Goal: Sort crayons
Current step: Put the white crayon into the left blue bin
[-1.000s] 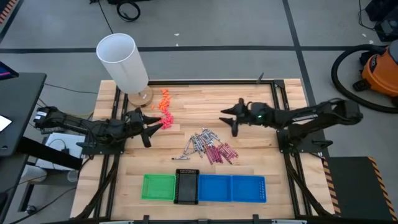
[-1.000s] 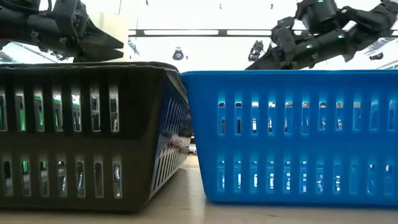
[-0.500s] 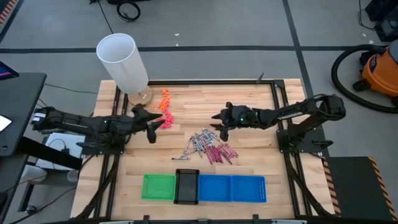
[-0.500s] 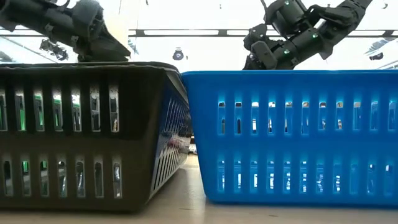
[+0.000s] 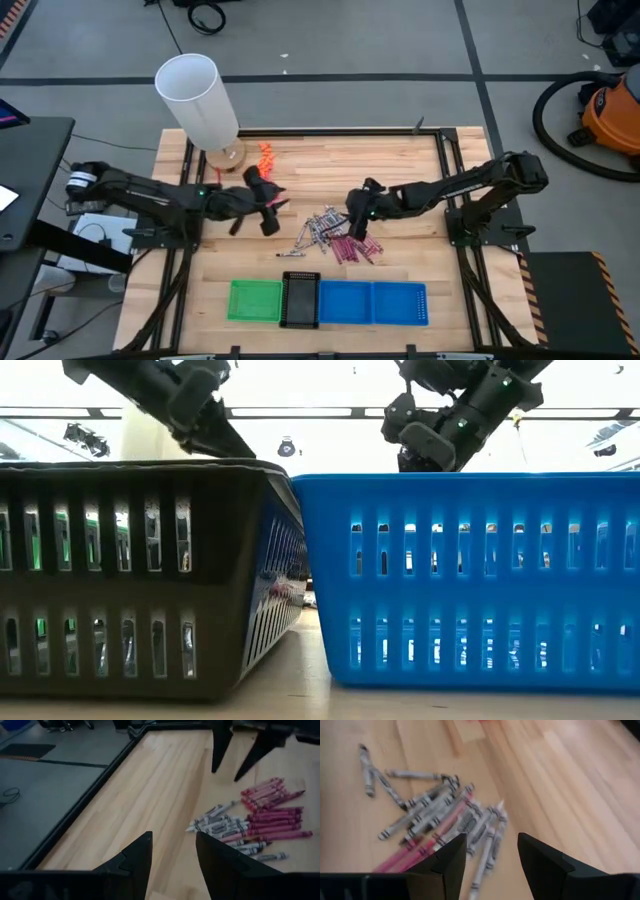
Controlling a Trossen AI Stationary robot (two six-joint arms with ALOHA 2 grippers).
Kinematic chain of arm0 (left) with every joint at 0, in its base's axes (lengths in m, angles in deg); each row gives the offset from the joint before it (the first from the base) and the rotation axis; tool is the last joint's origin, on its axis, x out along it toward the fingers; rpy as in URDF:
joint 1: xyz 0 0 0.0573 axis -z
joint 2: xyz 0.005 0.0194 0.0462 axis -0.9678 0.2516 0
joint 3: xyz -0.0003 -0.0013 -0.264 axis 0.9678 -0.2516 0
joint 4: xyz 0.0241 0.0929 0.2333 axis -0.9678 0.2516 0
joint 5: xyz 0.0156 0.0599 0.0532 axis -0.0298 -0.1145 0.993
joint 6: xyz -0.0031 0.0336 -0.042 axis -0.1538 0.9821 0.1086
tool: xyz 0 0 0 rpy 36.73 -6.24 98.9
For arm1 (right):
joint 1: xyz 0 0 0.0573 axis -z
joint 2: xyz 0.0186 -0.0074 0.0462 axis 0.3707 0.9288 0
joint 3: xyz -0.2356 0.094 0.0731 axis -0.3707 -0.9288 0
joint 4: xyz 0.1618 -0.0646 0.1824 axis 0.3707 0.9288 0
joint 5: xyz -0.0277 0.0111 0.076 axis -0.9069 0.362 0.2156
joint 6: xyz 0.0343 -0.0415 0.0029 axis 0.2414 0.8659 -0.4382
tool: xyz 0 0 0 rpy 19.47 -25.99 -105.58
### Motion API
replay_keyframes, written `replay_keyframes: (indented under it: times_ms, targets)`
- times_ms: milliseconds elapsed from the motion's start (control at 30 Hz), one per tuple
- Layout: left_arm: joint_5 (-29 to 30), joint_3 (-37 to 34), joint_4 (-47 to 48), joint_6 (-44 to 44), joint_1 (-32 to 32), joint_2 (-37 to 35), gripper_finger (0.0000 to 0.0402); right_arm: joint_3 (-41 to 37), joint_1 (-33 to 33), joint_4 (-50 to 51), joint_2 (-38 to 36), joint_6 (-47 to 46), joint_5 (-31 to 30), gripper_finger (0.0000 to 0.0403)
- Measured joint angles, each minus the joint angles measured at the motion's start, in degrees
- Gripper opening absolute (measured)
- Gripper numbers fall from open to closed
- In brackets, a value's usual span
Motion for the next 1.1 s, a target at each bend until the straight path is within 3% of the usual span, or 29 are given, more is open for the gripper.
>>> replay_keyframes:
  times_ms: [267,500,767,1100]
  targets:
    - [-0.98,0.48,0.56,-0.99,-0.02,5.83,0.0162,5.66,-3.72,0.91,6.97,1.97,0.32,0.0190]
    - [-2.26,0.47,3.40,-9.51,1.57,6.05,0.0162,10.44,-3.98,11.05,11.16,-0.65,-0.26,0.0190]
    - [-2.23,0.47,5.34,-11.21,3.77,6.07,0.0162,10.57,-2.40,19.85,11.37,-4.79,0.73,0.0190]
    - [-2.01,0.45,5.61,-11.23,3.54,6.07,0.0162,10.48,-1.56,18.21,16.74,-6.21,1.88,0.0190]
